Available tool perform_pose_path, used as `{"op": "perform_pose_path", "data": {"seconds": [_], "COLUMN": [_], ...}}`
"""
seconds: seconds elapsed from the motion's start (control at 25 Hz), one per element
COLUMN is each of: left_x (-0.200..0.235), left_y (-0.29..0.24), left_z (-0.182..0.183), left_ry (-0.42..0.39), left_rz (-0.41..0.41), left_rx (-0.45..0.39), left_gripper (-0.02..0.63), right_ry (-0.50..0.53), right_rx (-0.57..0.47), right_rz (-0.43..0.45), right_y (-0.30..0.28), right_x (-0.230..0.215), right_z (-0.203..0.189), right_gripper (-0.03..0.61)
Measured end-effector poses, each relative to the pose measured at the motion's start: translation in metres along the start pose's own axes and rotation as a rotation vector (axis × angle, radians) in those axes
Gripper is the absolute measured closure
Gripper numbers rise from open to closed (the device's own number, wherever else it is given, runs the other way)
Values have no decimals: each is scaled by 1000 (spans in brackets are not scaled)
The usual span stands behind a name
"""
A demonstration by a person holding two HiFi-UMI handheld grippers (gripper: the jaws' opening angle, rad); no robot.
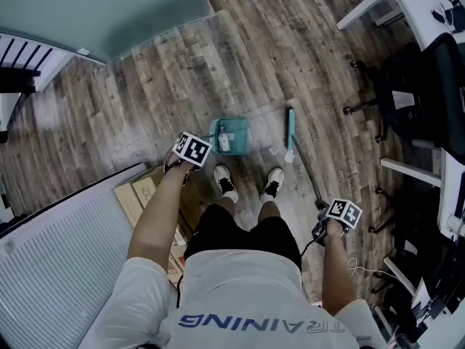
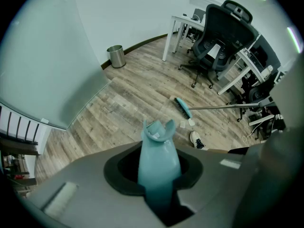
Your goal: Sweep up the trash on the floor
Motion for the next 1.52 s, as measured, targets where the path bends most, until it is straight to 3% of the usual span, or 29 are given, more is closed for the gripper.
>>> {"op": "perform_pose_path", "data": {"seconds": [0.2, 0.36, 0.64, 0.8, 1.0, 1.52], "left_x": [-2, -2, -3, -1, -2, -2], "left_y": [0, 0, -2, -1, -2, 0], "left_z": [0, 6, 0, 11, 2, 9], "left_ry": [-2, -21, 2, -32, 3, -20], "left_rz": [3, 12, 5, 19, 4, 17], "left_rx": [-2, -37, 6, -54, 8, -37], "left_gripper": [529, 529, 529, 529, 529, 529], "right_ry": [-53, -44, -25, -40, -35, 215], "right_rx": [-33, 13, 35, 50, 60, 174], "right_rz": [-155, -275, -287, -232, -126, 98], "right_y": [-1, -18, -39, -41, -40, -53], "right_x": [-52, -66, -34, -7, 27, 141], "right_z": [12, 5, -24, -29, -34, -56], "right_gripper": [469, 469, 469, 471, 469, 469]}}
Point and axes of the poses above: the fingertips, and each gripper's own axes: y backward along the fingers, x to its left, z out of its top, the point moved 8 cm from there along y, backward along the fingers, and after that the axes turned 9 degrees about -z, right-handed, at the moved point
